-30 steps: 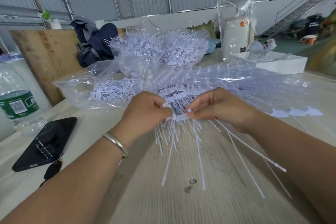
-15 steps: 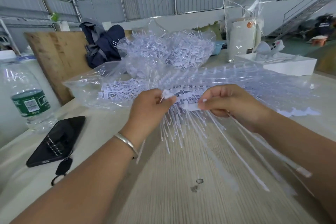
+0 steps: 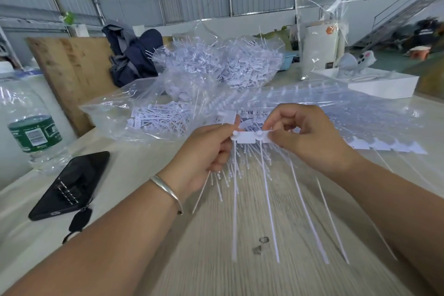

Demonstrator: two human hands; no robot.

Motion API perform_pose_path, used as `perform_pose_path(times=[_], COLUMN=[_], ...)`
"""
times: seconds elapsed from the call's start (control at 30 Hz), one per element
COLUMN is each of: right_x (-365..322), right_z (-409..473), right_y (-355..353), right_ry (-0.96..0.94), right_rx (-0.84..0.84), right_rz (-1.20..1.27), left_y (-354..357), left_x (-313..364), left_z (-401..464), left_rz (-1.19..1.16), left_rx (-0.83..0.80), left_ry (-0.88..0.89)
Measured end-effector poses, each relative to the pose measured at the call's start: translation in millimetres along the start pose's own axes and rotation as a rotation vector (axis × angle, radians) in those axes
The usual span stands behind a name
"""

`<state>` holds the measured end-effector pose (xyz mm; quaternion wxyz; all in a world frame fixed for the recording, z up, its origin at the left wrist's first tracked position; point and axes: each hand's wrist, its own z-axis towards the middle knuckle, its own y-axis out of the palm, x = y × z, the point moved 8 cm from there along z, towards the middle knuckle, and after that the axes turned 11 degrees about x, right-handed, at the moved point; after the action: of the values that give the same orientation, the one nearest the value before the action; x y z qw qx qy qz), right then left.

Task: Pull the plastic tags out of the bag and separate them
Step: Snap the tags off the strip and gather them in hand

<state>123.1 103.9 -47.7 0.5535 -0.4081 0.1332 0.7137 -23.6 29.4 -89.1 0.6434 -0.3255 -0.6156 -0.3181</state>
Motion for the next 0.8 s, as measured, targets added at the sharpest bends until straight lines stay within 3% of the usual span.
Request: perform_pose_path(times=[0.1, 0.2, 0.4, 0.63, 0.8], right_x=[-1.7, 0.2, 3.9, 15.2, 10.7], right_z=[1.8, 3.3, 9.7, 7.2, -0.4], right_y=[-2.9, -6.7, -22.5, -12.1, 5.2], right_ry=[-0.036, -0.043, -0.055, 0.185, 0.209], right_rx=[0.028, 0.048, 0.068, -0.073, -0.158], right_rz=[-0.043, -0.105, -0.574, -0.252, -0.028], left_y=[6.2, 1.1, -7.7, 5.8, 23.0], left_x=[3.5, 6.1, 4.2, 4.6, -2.5], left_z=[-4.3, -2.3, 3.4, -5.0, -13.5], left_rz=[-0.055, -0.049, -0.185, -0.282, -0.297], left_rx=[-0.087, -0.060, -0.045, -0.298, -0.420], left_ry=[-0.035, 0.012, -0.073, -0.088, -0.114])
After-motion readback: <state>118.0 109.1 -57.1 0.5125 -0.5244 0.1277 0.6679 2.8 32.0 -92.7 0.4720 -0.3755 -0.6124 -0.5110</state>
